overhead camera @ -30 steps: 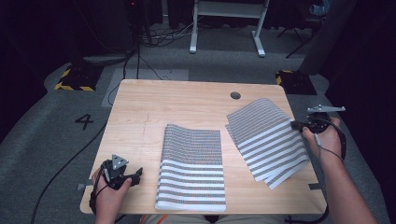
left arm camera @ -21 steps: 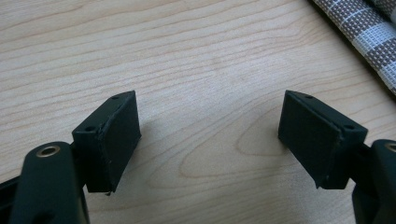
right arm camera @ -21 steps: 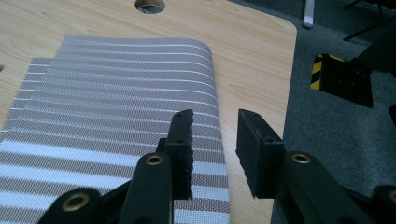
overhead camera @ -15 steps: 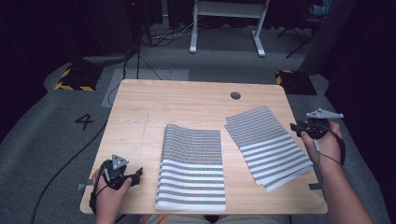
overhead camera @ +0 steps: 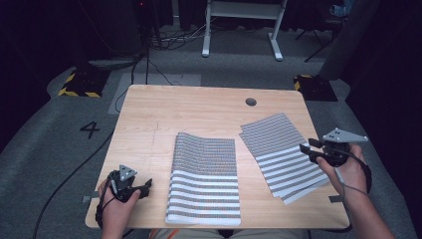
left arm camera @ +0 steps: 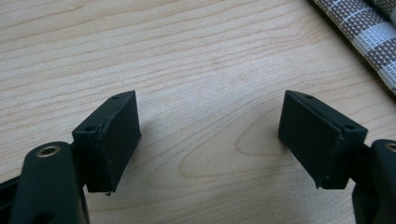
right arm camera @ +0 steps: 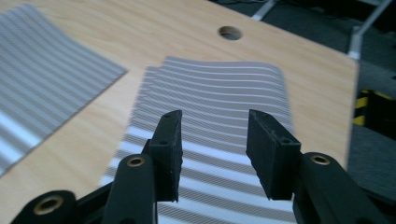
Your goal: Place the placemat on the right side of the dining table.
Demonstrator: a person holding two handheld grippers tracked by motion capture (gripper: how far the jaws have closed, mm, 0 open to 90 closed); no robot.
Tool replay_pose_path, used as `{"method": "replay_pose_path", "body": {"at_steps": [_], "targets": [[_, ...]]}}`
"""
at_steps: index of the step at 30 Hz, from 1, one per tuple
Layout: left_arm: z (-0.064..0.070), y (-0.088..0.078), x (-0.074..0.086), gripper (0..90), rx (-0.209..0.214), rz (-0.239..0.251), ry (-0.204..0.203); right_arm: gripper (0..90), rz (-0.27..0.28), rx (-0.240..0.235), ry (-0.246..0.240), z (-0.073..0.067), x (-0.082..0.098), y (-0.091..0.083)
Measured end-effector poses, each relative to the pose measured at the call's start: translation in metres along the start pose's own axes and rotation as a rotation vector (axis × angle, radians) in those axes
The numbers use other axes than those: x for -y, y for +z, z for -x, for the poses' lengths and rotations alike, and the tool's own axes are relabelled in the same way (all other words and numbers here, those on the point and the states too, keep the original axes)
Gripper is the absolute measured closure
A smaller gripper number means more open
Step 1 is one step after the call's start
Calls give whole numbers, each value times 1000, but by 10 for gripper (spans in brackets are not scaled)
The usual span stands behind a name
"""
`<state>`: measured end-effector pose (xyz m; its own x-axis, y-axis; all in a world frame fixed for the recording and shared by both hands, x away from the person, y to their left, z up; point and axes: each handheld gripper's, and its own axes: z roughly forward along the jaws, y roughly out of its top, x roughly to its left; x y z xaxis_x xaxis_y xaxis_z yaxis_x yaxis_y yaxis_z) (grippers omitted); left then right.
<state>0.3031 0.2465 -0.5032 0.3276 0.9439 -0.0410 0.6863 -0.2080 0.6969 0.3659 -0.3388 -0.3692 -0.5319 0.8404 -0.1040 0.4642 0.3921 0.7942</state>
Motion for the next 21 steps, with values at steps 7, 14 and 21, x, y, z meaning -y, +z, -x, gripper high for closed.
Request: {"method": "replay_pose_path", "body": {"at_steps": [7, 14, 21], "targets": [[0, 0, 0, 211, -1, -1, 1, 562, -20, -98, -20, -38, 17, 0], [0, 0, 0, 211, 0, 0, 1, 561, -73, -158, -52, -65, 33, 20], [0, 0, 0, 211, -1, 0, -1, 551, -151, -175, -48, -74, 48, 56]]}}
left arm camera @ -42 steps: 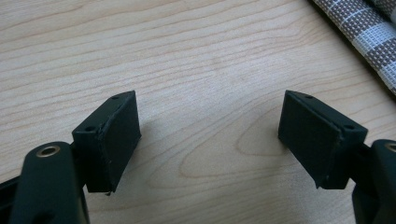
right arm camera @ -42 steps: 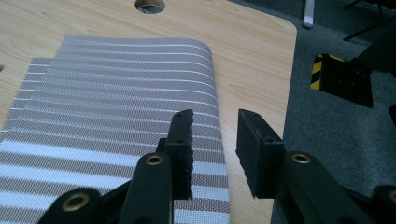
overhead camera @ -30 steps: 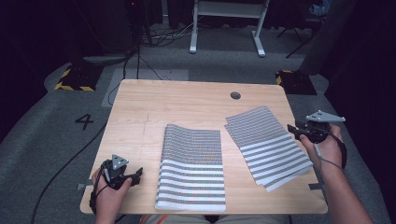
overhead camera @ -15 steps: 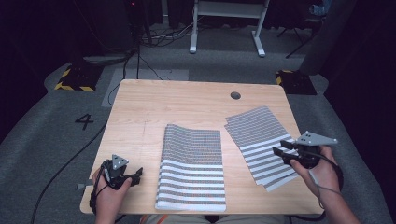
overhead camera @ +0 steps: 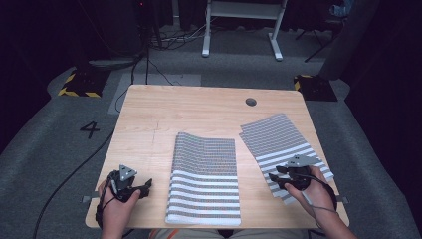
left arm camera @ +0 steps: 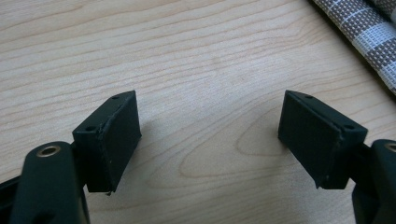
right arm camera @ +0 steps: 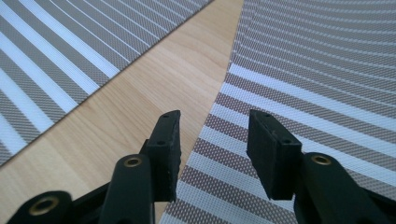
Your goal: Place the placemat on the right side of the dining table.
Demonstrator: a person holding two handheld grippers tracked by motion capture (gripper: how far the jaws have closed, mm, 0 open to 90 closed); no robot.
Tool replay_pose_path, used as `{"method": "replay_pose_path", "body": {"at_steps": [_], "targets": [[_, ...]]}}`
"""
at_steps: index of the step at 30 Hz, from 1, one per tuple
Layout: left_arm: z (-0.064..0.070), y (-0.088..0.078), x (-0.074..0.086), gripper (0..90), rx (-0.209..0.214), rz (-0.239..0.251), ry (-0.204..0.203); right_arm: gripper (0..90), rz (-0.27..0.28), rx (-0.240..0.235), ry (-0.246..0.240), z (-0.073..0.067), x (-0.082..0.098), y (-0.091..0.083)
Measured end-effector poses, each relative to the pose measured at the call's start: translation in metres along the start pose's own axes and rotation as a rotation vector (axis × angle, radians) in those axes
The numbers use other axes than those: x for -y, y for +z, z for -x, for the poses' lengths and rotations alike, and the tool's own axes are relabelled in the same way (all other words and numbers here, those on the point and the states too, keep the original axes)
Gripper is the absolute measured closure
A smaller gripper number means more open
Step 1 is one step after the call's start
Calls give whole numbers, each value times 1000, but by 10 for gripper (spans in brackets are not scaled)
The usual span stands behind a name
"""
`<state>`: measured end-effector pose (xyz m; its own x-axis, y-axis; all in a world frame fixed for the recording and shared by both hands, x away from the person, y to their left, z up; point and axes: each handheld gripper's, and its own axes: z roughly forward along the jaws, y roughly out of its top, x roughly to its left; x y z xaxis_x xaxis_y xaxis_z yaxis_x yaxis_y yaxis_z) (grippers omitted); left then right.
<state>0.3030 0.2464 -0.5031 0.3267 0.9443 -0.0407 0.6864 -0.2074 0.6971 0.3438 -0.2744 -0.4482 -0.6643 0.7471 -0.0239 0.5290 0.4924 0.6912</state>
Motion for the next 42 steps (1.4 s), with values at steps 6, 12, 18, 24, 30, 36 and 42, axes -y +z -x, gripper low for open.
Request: {"method": "replay_pose_path", "body": {"at_steps": [6, 12, 18, 24, 30, 36, 42], "targets": [[0, 0, 0, 211, 1, -1, 2, 482, -47, -3, 1, 1, -1, 31], [0, 0, 0, 211, 1, 0, 0, 437, -53, 30, -4, 4, -4, 48], [0, 0, 0, 211, 2, -1, 2, 570, -64, 30, 18, 9, -3, 55], [0, 0, 0, 211, -1, 0, -1, 684, -73, 27, 21, 13, -4, 54], [0, 0, 0, 211, 1, 0, 0, 806, -64, -12, 66, 24, -4, 53], [0, 0, 0, 210, -1, 1, 0, 862, -73, -27, 25, 17, -7, 49], [0, 0, 0, 208, -1, -1, 3, 871, -56, -72, -1, 1, -7, 34]]}}
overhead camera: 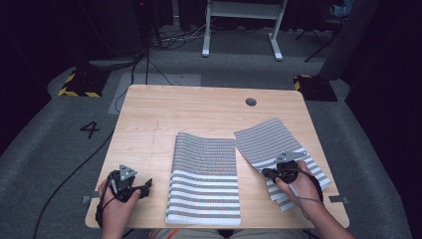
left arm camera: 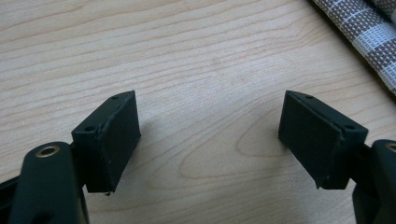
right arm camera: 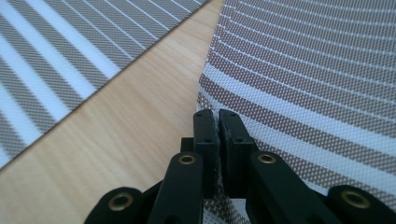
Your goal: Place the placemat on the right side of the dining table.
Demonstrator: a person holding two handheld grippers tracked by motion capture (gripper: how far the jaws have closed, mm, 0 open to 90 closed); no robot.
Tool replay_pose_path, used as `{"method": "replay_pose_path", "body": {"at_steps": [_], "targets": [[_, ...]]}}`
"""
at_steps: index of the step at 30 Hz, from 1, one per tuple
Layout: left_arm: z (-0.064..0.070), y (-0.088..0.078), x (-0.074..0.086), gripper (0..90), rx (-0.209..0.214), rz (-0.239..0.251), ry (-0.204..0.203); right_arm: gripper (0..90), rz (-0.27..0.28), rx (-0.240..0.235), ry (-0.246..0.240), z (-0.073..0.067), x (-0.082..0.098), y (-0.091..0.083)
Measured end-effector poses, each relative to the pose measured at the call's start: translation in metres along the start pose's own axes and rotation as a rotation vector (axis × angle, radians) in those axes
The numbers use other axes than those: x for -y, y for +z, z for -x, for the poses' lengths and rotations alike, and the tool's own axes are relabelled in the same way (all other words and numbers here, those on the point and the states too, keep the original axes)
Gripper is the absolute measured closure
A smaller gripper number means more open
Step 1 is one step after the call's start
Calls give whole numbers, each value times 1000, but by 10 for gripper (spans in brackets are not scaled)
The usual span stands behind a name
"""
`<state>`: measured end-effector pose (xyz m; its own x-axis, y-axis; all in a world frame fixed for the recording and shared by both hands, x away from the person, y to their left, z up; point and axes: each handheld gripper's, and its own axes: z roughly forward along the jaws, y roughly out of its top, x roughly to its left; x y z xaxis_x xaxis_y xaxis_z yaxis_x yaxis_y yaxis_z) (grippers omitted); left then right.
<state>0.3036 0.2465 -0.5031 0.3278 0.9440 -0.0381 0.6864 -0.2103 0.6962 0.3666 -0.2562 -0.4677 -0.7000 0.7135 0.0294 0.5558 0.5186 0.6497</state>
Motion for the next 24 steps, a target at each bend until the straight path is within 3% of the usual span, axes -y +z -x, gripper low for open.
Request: {"method": "replay_pose_path", "body": {"at_steps": [5, 10, 18, 24], "targets": [[0, 0, 0, 209, -1, 0, 0, 872, 20, -44, -29, -18, -1, -16], [0, 0, 0, 209, -1, 2, 0, 868, 43, -60, -46, -27, -2, -27], [0, 0, 0, 209, -2, 2, 0, 875, 73, -35, -1, -18, 2, -47], [1, 0, 0, 207, -2, 1, -4, 879, 115, -14, -14, -15, 3, -65]]}}
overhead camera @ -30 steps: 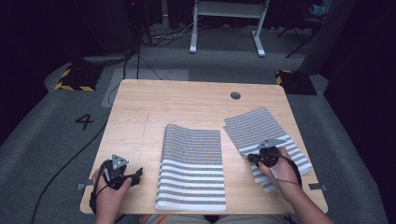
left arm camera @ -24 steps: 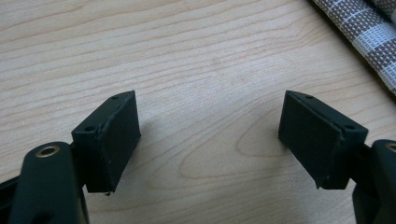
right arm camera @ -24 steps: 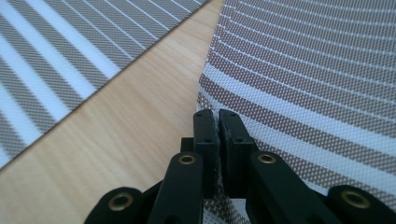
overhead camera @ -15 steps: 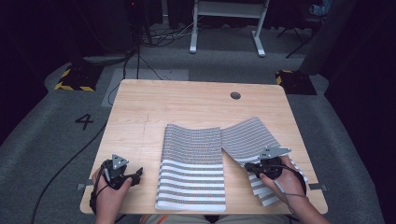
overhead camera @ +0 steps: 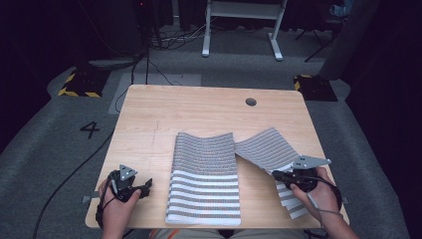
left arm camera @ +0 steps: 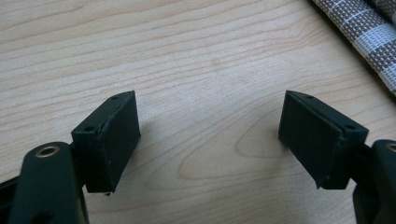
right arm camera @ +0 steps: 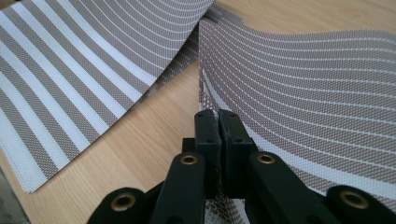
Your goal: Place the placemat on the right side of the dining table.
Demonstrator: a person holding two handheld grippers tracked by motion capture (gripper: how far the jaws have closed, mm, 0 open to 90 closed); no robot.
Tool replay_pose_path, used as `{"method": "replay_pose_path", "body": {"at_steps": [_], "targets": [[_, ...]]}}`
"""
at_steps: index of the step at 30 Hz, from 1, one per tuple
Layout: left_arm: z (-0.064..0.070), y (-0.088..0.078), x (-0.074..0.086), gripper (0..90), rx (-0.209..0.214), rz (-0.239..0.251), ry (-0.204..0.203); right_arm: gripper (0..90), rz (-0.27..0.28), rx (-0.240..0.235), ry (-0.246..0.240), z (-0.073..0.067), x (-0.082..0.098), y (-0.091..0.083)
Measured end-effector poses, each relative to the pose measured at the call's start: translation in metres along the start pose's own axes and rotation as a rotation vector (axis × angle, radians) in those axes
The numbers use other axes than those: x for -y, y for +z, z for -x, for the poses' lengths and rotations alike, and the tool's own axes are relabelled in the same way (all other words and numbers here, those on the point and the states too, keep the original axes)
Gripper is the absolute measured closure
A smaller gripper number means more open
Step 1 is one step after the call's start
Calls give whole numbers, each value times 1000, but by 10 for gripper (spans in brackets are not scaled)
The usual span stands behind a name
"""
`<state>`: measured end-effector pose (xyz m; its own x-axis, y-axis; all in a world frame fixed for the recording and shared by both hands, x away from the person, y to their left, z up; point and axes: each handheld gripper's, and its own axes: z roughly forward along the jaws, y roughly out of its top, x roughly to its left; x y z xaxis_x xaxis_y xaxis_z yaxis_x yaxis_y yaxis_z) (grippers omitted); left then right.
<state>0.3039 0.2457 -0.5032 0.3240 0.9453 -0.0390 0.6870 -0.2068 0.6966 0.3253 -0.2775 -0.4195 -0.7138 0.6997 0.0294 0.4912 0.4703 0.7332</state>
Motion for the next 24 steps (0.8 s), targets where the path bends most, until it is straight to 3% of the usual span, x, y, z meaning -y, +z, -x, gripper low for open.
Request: {"method": "replay_pose_path", "body": {"at_steps": [11, 13, 17, 21, 24], "targets": [[1, 2, -2, 204, 0, -2, 1, 881, 75, 29, 4, -4, 4, -32], [2, 2, -2, 203, 0, -4, 0, 881, 90, 3, -30, -10, 3, -35], [2, 2, -3, 202, 0, -5, 0, 880, 62, -55, -97, -27, 6, -31], [2, 2, -3, 202, 0, -5, 0, 877, 35, -119, -94, -36, 12, -25], [2, 2, -3, 202, 0, -5, 0, 874, 22, -151, -73, -35, 16, -21]]}}
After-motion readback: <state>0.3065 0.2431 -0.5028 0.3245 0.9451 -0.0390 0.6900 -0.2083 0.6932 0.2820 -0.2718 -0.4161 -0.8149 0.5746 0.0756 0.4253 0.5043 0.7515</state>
